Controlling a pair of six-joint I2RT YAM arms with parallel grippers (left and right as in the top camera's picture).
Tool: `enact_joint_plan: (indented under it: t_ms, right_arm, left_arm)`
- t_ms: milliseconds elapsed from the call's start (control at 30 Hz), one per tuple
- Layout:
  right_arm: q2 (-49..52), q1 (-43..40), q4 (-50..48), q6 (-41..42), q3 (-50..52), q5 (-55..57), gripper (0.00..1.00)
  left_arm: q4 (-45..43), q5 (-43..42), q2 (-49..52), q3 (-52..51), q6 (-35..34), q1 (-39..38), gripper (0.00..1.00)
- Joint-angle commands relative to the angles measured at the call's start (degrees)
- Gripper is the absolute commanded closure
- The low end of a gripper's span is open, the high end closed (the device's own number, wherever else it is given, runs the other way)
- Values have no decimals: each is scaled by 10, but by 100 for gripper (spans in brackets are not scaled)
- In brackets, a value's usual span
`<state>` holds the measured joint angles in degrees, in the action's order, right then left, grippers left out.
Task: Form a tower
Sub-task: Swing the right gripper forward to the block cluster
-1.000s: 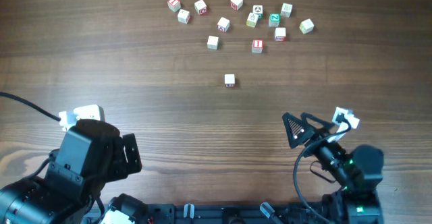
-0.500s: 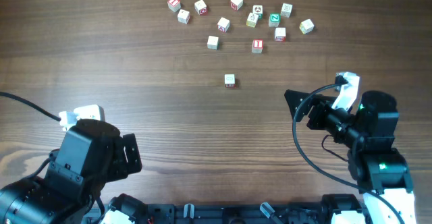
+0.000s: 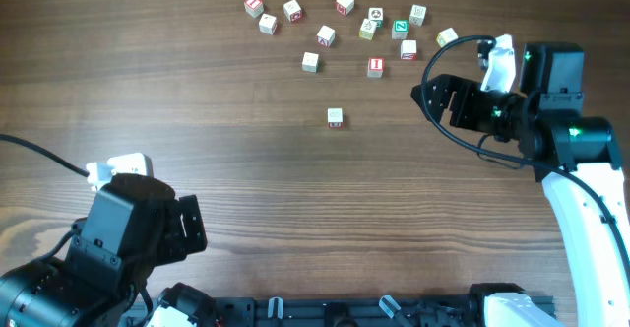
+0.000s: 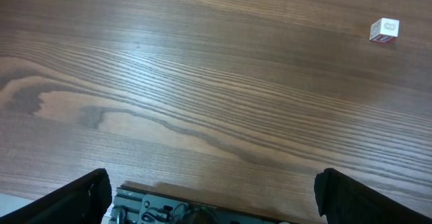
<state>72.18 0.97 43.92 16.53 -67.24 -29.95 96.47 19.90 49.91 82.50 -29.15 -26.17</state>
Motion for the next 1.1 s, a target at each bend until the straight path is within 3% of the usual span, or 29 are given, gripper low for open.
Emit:
enact_joint_plan:
  t_ms: [0, 200, 467, 700, 1067]
  right_arm:
    - [14, 2, -21, 7, -17, 2, 0]
    - [60, 25, -28, 32, -37, 106, 1]
    - [227, 103, -28, 44, -156, 239, 0]
    - [388, 109, -28, 30, -297, 252, 1]
    - [575, 153, -96, 31, -365, 306, 1]
  left_arm:
    - [0, 10, -2, 0, 9, 3, 0]
    - [0, 10, -2, 0, 9, 3, 0]
    - [0, 10, -2, 0, 9, 3, 0]
    - [0, 10, -2, 0, 9, 3, 0]
    - [0, 10, -2, 0, 9, 3, 0]
